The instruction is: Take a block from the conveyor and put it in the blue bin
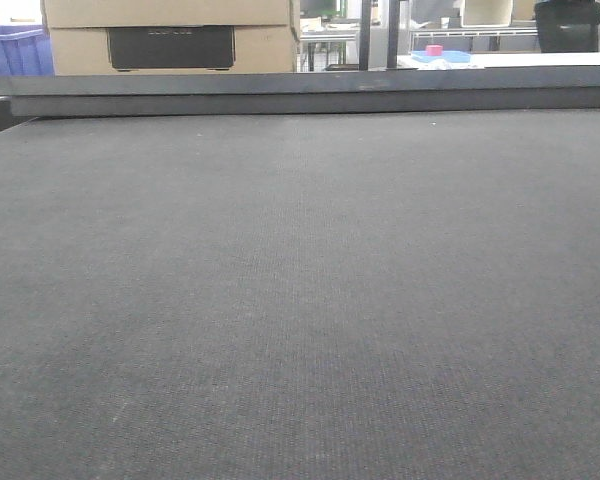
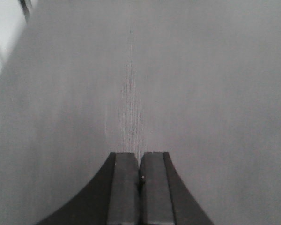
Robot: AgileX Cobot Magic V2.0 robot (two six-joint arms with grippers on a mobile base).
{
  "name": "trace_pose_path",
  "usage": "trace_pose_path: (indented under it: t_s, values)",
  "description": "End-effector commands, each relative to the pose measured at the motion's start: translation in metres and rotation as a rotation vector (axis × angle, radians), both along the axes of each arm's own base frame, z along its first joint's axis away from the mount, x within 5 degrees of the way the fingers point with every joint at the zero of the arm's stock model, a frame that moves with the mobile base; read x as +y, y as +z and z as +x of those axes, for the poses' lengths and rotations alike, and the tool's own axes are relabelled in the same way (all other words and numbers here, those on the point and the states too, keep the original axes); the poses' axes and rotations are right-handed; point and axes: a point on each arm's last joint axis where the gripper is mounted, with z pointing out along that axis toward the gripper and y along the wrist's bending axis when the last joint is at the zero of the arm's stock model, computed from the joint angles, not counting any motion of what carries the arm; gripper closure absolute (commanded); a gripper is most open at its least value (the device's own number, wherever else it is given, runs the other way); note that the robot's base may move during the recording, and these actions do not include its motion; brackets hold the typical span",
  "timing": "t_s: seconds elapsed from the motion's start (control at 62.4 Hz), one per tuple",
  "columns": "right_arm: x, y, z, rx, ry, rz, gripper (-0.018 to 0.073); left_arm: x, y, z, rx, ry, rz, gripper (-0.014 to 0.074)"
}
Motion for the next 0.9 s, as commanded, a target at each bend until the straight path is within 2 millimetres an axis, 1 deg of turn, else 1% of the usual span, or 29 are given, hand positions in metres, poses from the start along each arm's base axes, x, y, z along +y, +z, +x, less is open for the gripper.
trace_pose_path:
  t_s: [0.0,0.064,0.144,0.208,0.369,0.385,0.417,0.449,0.481,0.497,0.513,0.593,0.609,0.706,0.754,0.882]
  values:
    - [-0.002,-0.004,0.019,0.213,0.02,0.01,0.0721,-0.001,0.002,0.022,0.158,0.01,-0.009,0.0707]
    - [-0.003,-0.007,0.034,0.345,0.032,0.022,0.0721,-0.001,-0.001,0.039,0.232,0.013,-0.008,0.0707]
    - [-0.003,-0.013,0.047,0.46,0.043,0.033,0.0721,-0.001,-0.007,0.059,0.29,0.013,-0.006,0.0707]
    - [-0.005,-0.025,0.062,0.553,0.042,0.047,0.0721,-0.002,-0.019,0.077,0.354,0.014,-0.004,0.0707]
    - [-0.008,-0.05,0.089,0.692,0.006,0.096,0.072,-0.002,-0.038,0.1,0.441,0.017,-0.004,0.0707]
    - [-0.008,-0.05,0.089,0.692,0.006,0.096,0.0718,-0.002,-0.04,0.101,0.448,0.019,-0.005,0.0707]
    - [-0.009,-0.056,0.095,0.723,0.005,0.097,0.0707,-0.002,-0.043,0.105,0.459,0.018,-0.004,0.0707]
    - [-0.01,-0.062,0.1,0.752,0.003,0.097,0.0681,-0.002,-0.046,0.108,0.468,0.018,-0.004,0.0707]
    - [-0.011,-0.067,0.104,0.775,0.0,0.093,0.0629,-0.002,-0.048,0.11,0.474,0.018,-0.004,0.0707]
    - [-0.011,-0.069,0.106,0.787,-0.002,0.089,0.0588,-0.002,-0.049,0.111,0.479,0.018,-0.004,0.0707]
    - [-0.011,-0.072,0.107,0.797,-0.006,0.093,0.0573,-0.002,-0.05,0.112,0.479,0.018,-0.004,0.0707]
    - [-0.014,-0.083,0.116,0.847,-0.054,0.108,0.0378,-0.003,-0.053,0.115,0.492,0.018,-0.003,0.0707]
    - [-0.014,-0.085,0.117,0.855,-0.058,0.108,0.0325,-0.003,-0.053,0.116,0.49,0.018,-0.003,0.0707]
    - [-0.016,-0.094,0.127,0.866,-0.084,0.113,0.0153,-0.003,-0.053,0.118,0.472,0.016,-0.004,0.0707]
    - [-0.017,-0.099,0.133,0.859,-0.096,0.118,0.0116,-0.003,-0.053,0.118,0.468,0.016,-0.006,0.0707]
    - [-0.019,-0.114,0.145,0.87,-0.101,0.11,0.0117,-0.003,-0.053,0.118,0.468,0.015,-0.008,0.0707]
